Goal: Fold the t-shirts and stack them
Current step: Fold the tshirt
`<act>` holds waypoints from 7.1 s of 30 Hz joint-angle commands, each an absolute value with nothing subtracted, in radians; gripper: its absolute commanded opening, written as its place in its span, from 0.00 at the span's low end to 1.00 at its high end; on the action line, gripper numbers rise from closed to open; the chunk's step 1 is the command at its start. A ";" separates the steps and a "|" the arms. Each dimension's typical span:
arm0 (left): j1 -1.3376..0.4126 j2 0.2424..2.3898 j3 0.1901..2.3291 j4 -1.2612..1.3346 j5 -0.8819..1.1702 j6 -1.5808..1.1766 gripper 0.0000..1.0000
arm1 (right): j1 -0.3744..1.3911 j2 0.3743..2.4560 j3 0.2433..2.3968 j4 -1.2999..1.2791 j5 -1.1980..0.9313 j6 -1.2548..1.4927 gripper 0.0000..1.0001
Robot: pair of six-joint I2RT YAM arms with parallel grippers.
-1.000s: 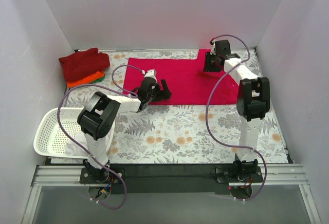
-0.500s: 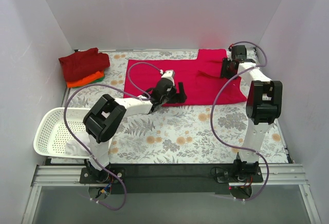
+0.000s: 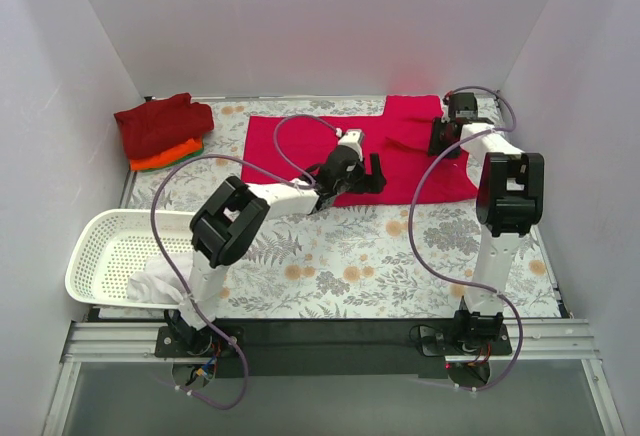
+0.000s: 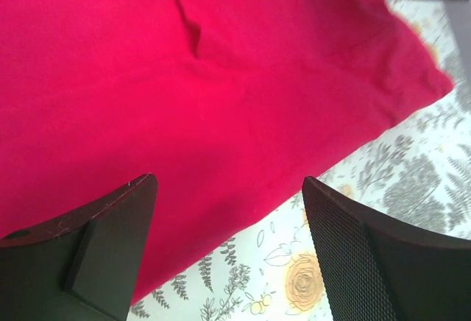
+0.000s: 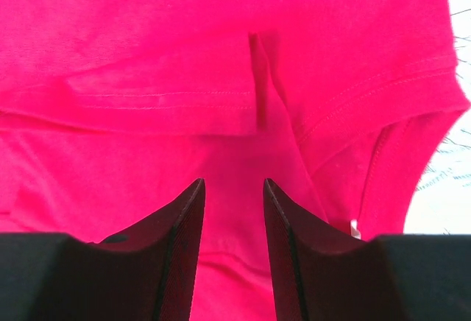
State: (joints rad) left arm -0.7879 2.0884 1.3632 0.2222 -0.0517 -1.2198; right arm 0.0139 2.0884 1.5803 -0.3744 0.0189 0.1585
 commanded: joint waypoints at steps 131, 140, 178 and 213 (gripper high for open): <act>-0.917 1.625 0.367 0.434 -0.288 -1.463 0.78 | -0.018 1.166 0.548 -0.408 -0.094 0.336 0.49; -1.054 1.580 0.334 0.295 -0.360 -1.621 0.78 | -0.020 1.068 0.566 -0.433 -0.124 0.341 0.50; -0.331 1.839 1.169 -0.006 -0.535 -1.178 0.81 | -0.023 1.296 0.733 -0.100 -0.284 0.262 0.49; -0.236 2.051 1.290 -0.025 -0.497 -1.140 0.34 | -0.023 1.267 0.699 -0.101 -0.310 0.245 0.49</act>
State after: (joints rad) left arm -0.2390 2.0686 1.2785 -0.0151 -0.5056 -1.1419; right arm -0.0185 1.3010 0.7044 -0.1253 -0.2985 0.2581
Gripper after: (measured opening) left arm 0.350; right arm 0.489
